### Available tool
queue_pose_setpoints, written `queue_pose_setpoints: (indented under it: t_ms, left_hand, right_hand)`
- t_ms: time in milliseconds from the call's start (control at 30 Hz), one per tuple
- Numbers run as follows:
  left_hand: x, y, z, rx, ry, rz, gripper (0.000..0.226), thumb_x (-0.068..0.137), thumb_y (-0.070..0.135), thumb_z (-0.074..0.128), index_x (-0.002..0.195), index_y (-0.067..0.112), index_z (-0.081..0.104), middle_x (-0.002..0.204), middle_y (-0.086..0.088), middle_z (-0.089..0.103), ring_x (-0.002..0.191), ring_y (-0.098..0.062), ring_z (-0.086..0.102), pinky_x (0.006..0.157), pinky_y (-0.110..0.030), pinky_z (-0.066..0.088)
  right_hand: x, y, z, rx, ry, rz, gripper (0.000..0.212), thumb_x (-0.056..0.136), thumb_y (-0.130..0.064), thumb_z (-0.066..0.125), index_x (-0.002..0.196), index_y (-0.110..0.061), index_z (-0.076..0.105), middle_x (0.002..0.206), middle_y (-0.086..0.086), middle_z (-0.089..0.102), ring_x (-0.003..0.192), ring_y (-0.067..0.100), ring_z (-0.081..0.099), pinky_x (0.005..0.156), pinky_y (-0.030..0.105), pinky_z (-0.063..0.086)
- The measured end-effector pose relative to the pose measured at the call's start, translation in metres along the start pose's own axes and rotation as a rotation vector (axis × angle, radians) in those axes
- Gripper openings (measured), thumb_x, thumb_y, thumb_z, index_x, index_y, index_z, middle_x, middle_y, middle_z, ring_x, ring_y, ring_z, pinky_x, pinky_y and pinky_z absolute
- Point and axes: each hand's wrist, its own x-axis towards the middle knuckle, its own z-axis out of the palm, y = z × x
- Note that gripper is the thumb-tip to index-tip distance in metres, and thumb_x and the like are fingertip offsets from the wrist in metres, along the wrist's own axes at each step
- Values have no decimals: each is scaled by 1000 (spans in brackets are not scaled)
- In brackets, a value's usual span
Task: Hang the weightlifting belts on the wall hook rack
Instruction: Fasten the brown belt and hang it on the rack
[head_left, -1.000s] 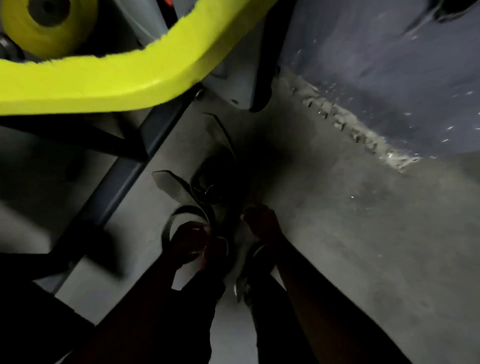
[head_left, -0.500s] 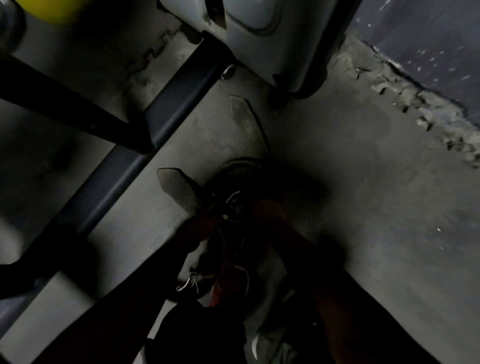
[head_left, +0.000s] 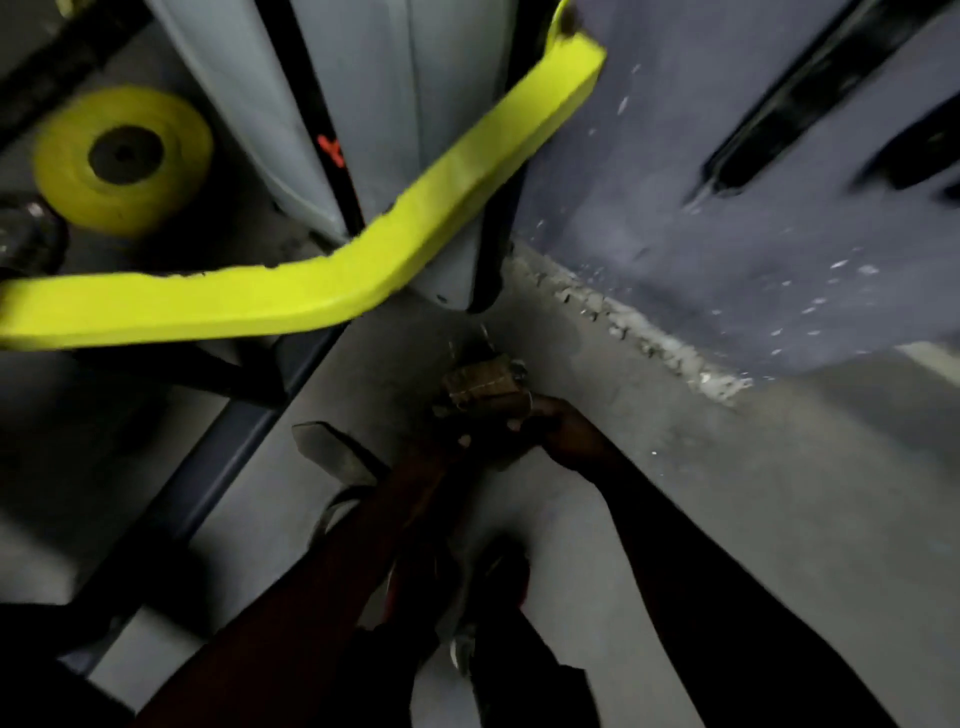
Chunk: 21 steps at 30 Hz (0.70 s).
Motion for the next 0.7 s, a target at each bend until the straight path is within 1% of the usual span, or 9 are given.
queue_pose_setpoints:
  t_ms: [67, 100, 167, 267, 367, 433, 500, 600, 700]
  left_hand:
    - [-35, 56, 1, -136, -10, -51, 44, 102, 4, 48, 145, -4, 42, 145, -20, 48, 135, -33, 46, 117, -49, 35]
    - [-55, 87, 1, -198, -43, -39, 43, 100, -4, 48, 142, -11, 42, 143, -28, 48, 133, -39, 48, 115, -49, 38]
    - [-91, 145, 7, -256, -83, 48, 39, 95, -4, 57, 133, -12, 51, 136, -33, 56, 120, -39, 59, 104, -45, 49]
    - [-138, 228, 10, -282, -158, 125, 19, 95, 4, 61, 114, 7, 63, 113, -16, 69, 94, -23, 70, 94, -37, 54]
    - [-182, 312, 12, -222, -236, 279, 16, 95, 8, 63, 102, 22, 67, 104, 0, 71, 97, -15, 67, 95, -32, 51]
    - [-214, 359, 16, -198, -294, 411, 14, 96, 11, 61, 105, 18, 70, 99, 6, 74, 96, -7, 69, 85, -21, 55]
    - [-242, 401, 21, -226, -311, 510, 20, 97, 9, 59, 115, 8, 67, 103, 0, 75, 95, -9, 70, 87, -25, 55]
    - [-280, 455, 31, -258, -334, 680, 19, 96, 5, 59, 112, 6, 68, 104, -9, 75, 93, -17, 71, 88, -31, 58]
    - [-314, 499, 43, -236, -334, 835, 19, 98, 5, 55, 110, 13, 68, 103, -2, 76, 95, -13, 71, 85, -28, 58]
  right_hand:
    - [-43, -58, -15, -81, 84, -6, 40, 86, -4, 67, 122, 11, 62, 121, 30, 66, 108, 30, 64, 96, 41, 53]
    - [-65, -91, -23, -99, 129, -15, 35, 89, 1, 65, 123, 9, 63, 123, 28, 66, 110, 29, 65, 99, 42, 52]
    - [-106, -152, -42, -145, 173, -10, 29, 91, 1, 66, 120, 3, 66, 121, 23, 69, 107, 25, 67, 100, 42, 52]
    - [-160, -235, -67, -188, 241, -69, 30, 89, -2, 70, 118, 1, 68, 119, 18, 71, 103, 18, 67, 98, 37, 52]
    - [-216, -311, -84, -159, 242, -117, 23, 93, -5, 65, 116, -5, 68, 102, 1, 77, 92, 9, 69, 86, 28, 56]
    - [-250, -351, -90, -149, 237, -165, 19, 96, -14, 64, 115, -15, 67, 90, -8, 74, 85, 7, 67, 78, 29, 56]
    - [-277, -383, -97, -144, 277, -249, 23, 97, -20, 63, 119, -19, 66, 90, -5, 73, 88, 12, 67, 78, 35, 56]
    - [-313, -427, -105, -128, 388, -407, 27, 97, -14, 62, 123, -11, 64, 76, -9, 70, 71, 8, 65, 61, 25, 54]
    - [-346, -466, -111, -135, 483, -557, 22, 96, -9, 62, 118, -6, 65, 74, -9, 71, 62, 6, 63, 52, 21, 49]
